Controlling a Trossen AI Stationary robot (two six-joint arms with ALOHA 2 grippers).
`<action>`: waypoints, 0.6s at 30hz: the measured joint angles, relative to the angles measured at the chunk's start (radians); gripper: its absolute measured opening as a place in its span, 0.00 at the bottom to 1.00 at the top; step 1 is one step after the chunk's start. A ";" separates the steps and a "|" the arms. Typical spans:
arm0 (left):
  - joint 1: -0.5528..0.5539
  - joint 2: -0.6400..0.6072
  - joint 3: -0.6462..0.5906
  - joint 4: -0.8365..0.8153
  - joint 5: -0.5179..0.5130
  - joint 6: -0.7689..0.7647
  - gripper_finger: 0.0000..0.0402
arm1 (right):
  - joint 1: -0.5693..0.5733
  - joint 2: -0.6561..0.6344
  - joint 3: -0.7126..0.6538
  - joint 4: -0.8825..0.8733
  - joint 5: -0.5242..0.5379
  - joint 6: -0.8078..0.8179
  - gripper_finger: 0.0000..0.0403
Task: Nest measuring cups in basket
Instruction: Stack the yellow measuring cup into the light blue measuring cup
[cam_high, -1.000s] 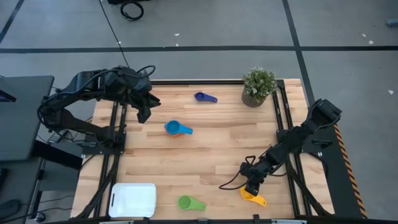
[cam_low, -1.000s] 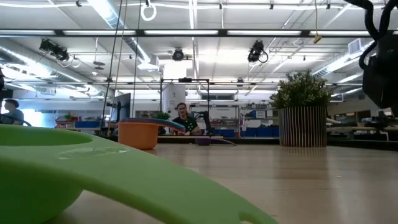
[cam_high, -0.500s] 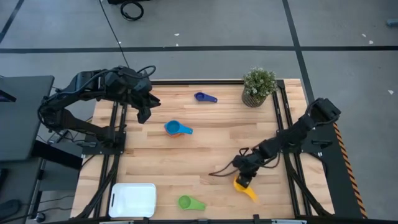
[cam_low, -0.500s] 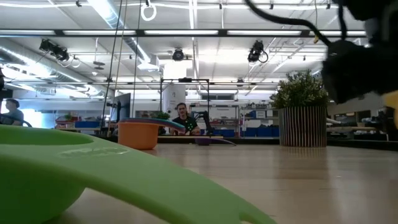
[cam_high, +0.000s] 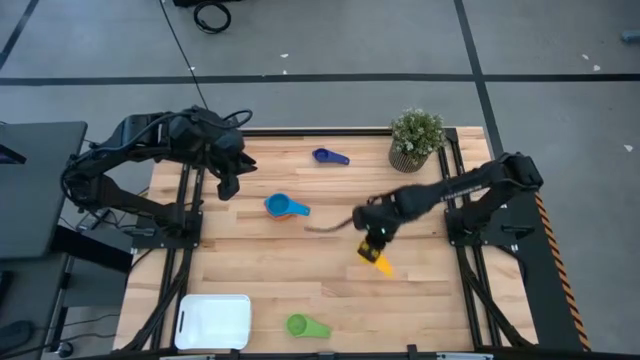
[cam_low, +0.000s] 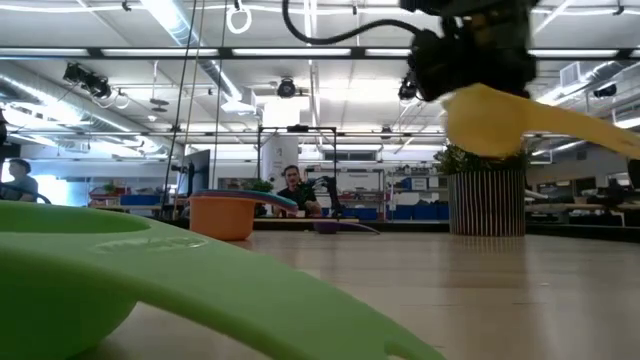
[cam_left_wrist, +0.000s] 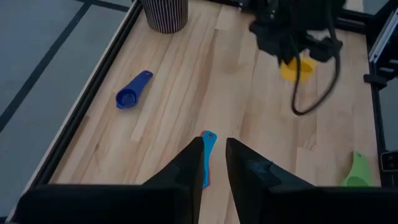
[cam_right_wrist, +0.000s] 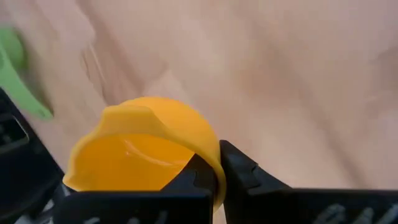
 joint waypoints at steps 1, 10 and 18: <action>0.000 0.000 0.000 -0.005 0.000 0.000 0.19 | -0.026 0.000 0.026 -0.026 0.016 -0.019 0.02; 0.000 0.000 -0.001 -0.082 0.000 -0.003 0.19 | -0.208 0.000 0.204 -0.005 0.102 -0.262 0.02; 0.001 -0.001 -0.126 -0.095 -0.010 -0.041 0.19 | -0.301 0.000 0.278 0.067 0.138 -0.384 0.02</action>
